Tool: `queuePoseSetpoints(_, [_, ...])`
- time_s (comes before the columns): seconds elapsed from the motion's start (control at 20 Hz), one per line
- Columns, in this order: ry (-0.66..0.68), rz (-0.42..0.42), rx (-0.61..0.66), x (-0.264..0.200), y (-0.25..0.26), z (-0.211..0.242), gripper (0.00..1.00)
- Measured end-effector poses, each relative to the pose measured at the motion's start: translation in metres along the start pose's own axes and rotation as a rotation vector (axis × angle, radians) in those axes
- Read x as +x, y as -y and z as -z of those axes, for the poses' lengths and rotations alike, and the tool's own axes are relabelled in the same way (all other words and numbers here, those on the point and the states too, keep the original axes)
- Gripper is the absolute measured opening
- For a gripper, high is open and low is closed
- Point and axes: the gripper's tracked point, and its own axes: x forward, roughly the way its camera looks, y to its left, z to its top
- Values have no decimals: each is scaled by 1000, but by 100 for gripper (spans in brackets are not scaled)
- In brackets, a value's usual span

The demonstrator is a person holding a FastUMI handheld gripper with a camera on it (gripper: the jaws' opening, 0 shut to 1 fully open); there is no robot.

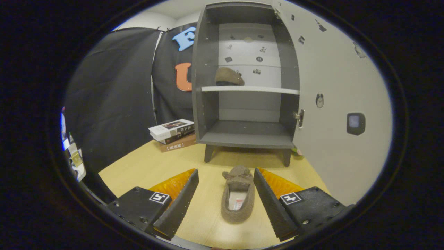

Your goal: Open the shoe cabinet door, grab the shoes and put them into the shoe cabinet, then close the shoe cabinet door.

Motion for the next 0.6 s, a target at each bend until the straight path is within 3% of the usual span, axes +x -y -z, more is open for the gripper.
queuePoseSetpoints(0.1, [-61,6,7,24,-3,21,100])
queuePoseSetpoints(0.3, [-174,108,58,62,8,58,98])
queuePoseSetpoints(0.35, [-180,87,77,71,4,64,97])
queuePoseSetpoints(0.55, [-185,78,97,102,-3,80,84])
queuePoseSetpoints(0.6, [-161,102,85,110,4,78,74])
